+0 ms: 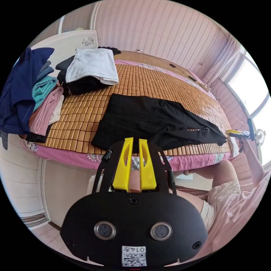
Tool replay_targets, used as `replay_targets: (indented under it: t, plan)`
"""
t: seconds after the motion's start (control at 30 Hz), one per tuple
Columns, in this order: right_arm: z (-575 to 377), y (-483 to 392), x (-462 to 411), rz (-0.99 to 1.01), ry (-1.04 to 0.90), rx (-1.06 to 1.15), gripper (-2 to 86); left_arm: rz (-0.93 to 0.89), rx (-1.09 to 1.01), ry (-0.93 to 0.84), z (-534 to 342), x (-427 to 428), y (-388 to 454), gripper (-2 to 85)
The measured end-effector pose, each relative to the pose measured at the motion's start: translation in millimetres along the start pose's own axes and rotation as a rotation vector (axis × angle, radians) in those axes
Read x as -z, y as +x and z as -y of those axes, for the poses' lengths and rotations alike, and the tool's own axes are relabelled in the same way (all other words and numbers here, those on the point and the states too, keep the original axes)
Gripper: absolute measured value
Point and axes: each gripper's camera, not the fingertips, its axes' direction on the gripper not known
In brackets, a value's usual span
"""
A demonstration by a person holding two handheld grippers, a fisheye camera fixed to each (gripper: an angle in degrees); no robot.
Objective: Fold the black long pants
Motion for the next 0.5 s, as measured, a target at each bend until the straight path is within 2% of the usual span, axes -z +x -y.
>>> replay_targets:
  t: [0.13,0.23,0.33,0.4,0.5]
  plan:
    - [82,-63,-24,0.028,0.024,0.205,9.8,0.056,0.164,-0.007,2,-7,-30,7.1]
    - [133,-101,-47,0.07,0.035,0.261,10.0,0.082,0.245,-0.034,2,-23,-53,9.4]
    - [183,-146,-73,0.068,0.032,0.321,10.0,0.102,0.252,-0.152,4,-52,-62,10.4]
    - [214,-175,-86,0.071,0.035,0.358,10.0,0.177,0.221,-0.216,2,-68,-60,9.3]
    - [262,-226,-103,0.095,0.036,0.415,9.7,0.15,0.17,-0.178,-1,-66,-59,4.0]
